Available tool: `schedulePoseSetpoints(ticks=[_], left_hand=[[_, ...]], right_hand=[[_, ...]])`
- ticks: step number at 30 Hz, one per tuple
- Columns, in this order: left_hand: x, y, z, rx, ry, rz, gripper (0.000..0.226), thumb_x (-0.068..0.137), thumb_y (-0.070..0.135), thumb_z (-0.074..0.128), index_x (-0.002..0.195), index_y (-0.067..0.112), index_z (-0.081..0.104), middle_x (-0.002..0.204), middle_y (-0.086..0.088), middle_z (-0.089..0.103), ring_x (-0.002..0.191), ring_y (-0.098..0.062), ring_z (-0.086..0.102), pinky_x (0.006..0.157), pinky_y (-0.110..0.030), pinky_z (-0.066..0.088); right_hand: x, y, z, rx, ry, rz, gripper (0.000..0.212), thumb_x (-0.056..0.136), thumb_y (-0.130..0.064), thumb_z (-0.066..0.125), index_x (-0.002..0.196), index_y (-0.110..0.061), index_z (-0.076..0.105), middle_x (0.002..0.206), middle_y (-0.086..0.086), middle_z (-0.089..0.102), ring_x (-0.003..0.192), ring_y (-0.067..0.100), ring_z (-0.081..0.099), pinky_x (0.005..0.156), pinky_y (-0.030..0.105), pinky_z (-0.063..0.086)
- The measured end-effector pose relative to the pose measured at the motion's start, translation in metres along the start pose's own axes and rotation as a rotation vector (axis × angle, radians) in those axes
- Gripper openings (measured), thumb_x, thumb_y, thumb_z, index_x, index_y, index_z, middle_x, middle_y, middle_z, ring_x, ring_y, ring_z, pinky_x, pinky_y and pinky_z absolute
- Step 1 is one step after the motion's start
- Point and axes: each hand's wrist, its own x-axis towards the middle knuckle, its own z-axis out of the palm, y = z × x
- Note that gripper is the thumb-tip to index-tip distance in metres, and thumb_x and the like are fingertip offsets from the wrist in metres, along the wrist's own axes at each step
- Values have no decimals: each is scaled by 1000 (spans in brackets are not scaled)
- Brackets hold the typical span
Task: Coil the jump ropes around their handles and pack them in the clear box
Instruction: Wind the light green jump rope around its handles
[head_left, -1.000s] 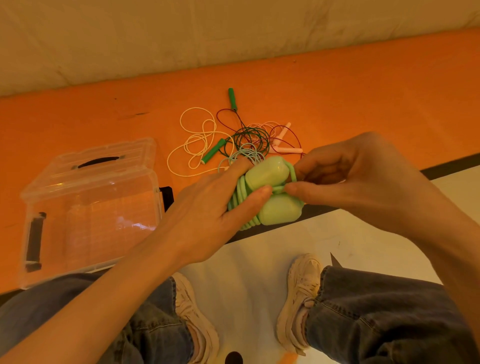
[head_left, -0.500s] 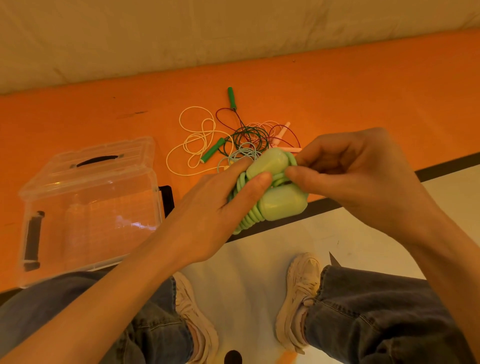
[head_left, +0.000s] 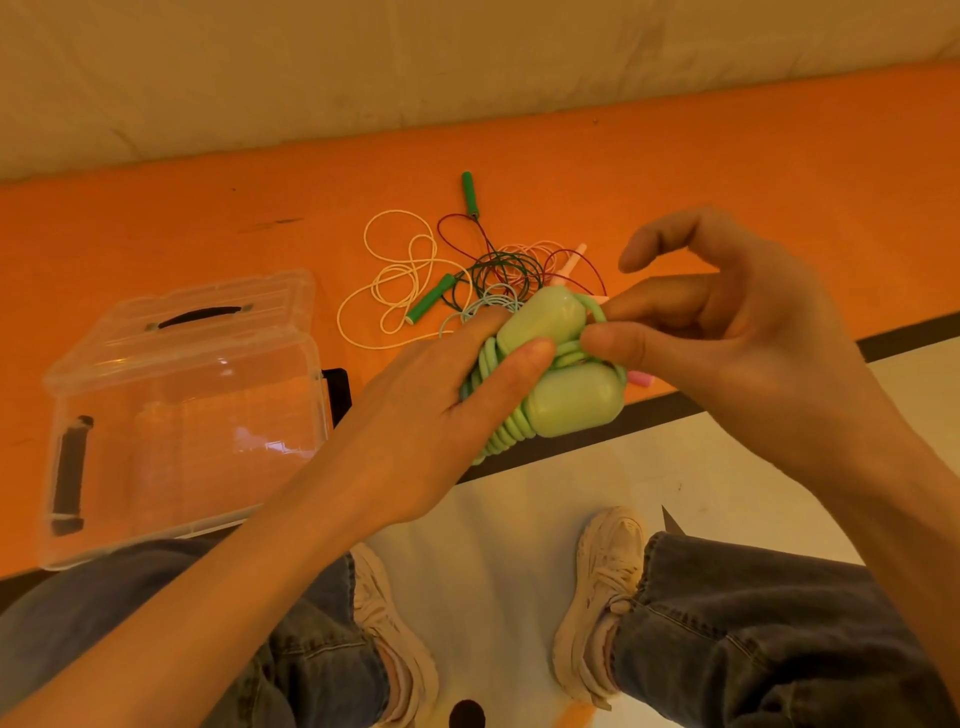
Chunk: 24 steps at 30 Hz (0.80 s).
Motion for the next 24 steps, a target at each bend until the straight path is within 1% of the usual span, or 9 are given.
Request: schedulePoseSetpoints(ticks=[4,8,10,13,15,17,20,22,24], left_hand=[[-1,-2,0,21,5,14,51,89,69,26,107,31,54,83,4,63,76,-12,61,67,-45,48],[-1,-5,1,154,21,18,47,87,71,25,97,34,51,72,7,57,67,-8,56,58,-36,43],[0,-4,1,112,23,21,47,88,69,27,97,31,53,73,5,57,67,-9,56,58,-39,44],[2,0,0,-24,15,24,46,90,64,30,100,27,55,81,5,59,73,-12,58,66,-45,46],[3,2,1,-108,-20,17,46,91,62,32,107,27,57,90,5,63,82,-15,62,73,-46,48],[2,5,2,-177,-57,20,45,92,58,33,113,27,58,96,5,66,89,-15,63,78,-43,48],[2,4,1,-219,-71,32,43,93,56,34,113,26,58,96,6,66,88,-15,64,78,-40,50],[2,2,0,-258,-82,45,40,94,54,37,115,27,58,97,8,66,88,-11,64,77,-33,51],[2,0,0,-307,-91,46,35,96,49,44,117,26,59,100,13,66,92,-5,63,76,-22,49]], right_hand=[[3,0,-5,15,-60,56,35,64,-23,73,95,-11,60,79,6,75,74,21,72,66,26,59],[1,-1,-6,-281,-134,22,41,70,-23,74,106,-22,57,81,-8,74,75,12,69,73,30,55],[1,0,-5,-325,-113,-46,42,72,-21,71,110,-22,53,82,-8,73,73,11,68,73,27,54],[2,4,-4,-59,-43,-39,45,76,-9,75,113,-18,53,82,11,71,73,32,64,71,35,54],[1,4,-4,89,-3,-21,47,71,-10,73,113,-16,54,81,17,70,74,42,60,69,41,54],[0,4,-4,178,9,15,50,66,-12,71,113,-15,55,76,13,71,66,36,61,64,35,55],[3,6,-4,242,-35,99,52,64,-12,75,112,-16,58,66,2,69,56,10,60,55,18,49],[6,10,-4,293,-77,183,50,66,-10,79,112,-18,61,68,5,68,62,14,62,61,21,53],[8,11,-6,268,-127,251,49,68,-14,77,114,-21,62,71,20,66,67,25,62,69,25,56]])
